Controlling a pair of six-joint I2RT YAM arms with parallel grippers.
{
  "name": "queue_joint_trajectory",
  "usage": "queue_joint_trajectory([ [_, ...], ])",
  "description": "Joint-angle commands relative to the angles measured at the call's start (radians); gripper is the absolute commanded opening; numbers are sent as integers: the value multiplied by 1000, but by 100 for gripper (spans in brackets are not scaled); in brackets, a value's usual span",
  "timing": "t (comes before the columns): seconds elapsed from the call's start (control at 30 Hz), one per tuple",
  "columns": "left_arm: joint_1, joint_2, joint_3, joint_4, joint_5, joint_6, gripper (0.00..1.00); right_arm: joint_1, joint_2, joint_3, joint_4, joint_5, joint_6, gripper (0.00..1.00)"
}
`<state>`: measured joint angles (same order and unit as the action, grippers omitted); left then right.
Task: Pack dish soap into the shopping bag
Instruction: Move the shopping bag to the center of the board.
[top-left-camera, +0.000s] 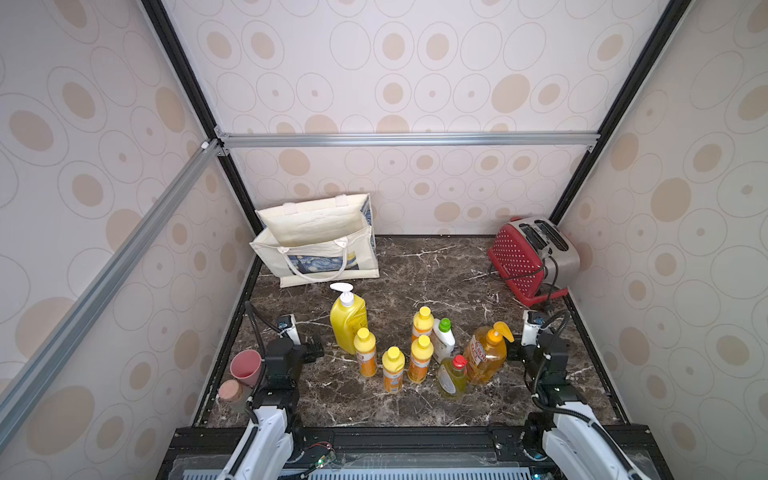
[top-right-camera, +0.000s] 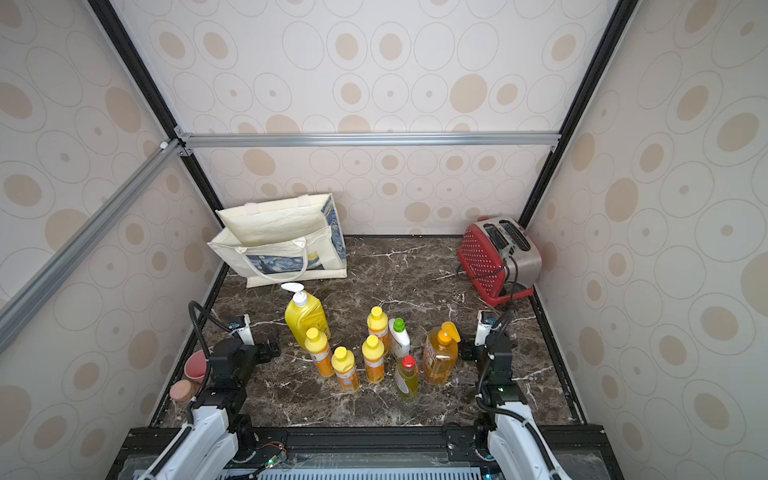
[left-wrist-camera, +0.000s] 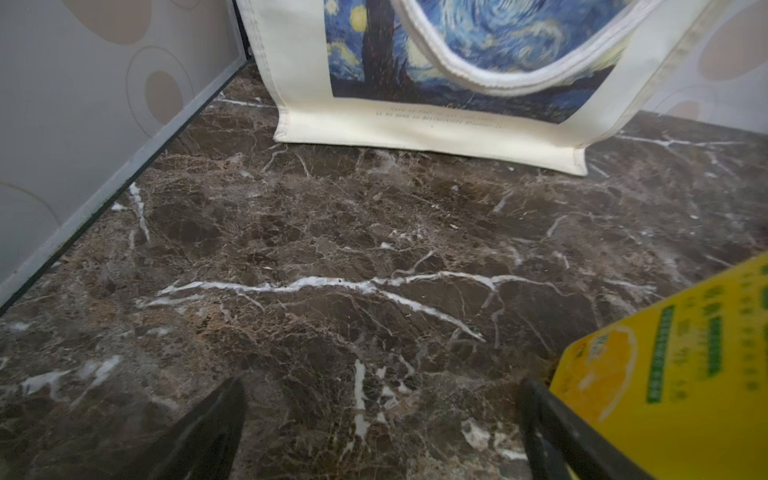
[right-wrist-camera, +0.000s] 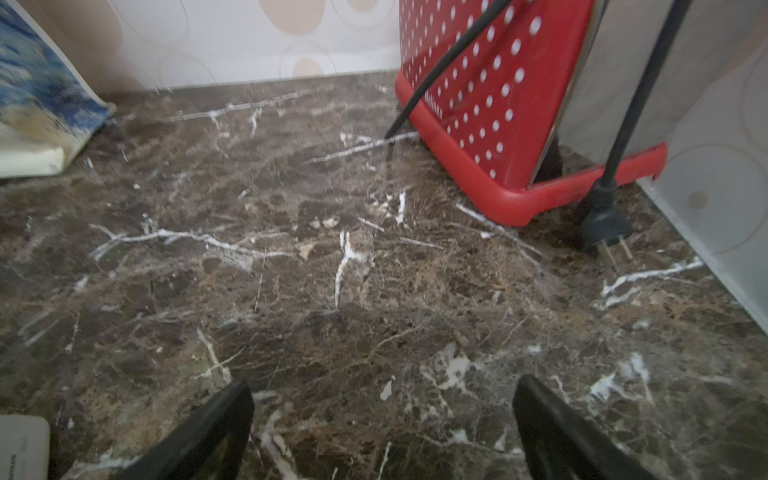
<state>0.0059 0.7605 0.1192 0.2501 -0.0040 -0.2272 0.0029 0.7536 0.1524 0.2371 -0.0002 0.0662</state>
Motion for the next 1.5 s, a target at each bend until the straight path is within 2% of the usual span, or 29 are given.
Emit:
queue_joint_trajectory([
  [0.0,8,780,310,584,-172,189,99,39,783,273,545,32,-91,100],
  [0.57,11,779,310,584,-162,190,100,38,779,270,551,21,-94,100],
  [0.83,10,777,304,594,-162,194,99,38,707,180,667,26,-91,100],
  [0.87,2,773,292,618,-185,198,99,38,668,167,659,23,-95,100],
  [0.93,-39,721,261,643,-301,212,99,39,565,167,568,34,-85,100],
  [0.97,-62,657,261,582,-349,218,99,38,491,184,474,49,-63,100],
  [1.03,-93,501,292,384,-427,189,99,39,363,241,261,132,76,100],
  [1.17,-96,290,409,48,-548,-34,99,38,193,322,-68,233,318,100],
  [1.27,-96,223,502,-117,-538,-152,99,37,140,274,-7,96,318,100],
  [1.37,-96,215,606,-216,-436,-197,99,37,143,294,1,-38,325,94],
  [1.47,-80,247,707,-271,-488,-256,99,37,180,360,-62,-167,296,91],
])
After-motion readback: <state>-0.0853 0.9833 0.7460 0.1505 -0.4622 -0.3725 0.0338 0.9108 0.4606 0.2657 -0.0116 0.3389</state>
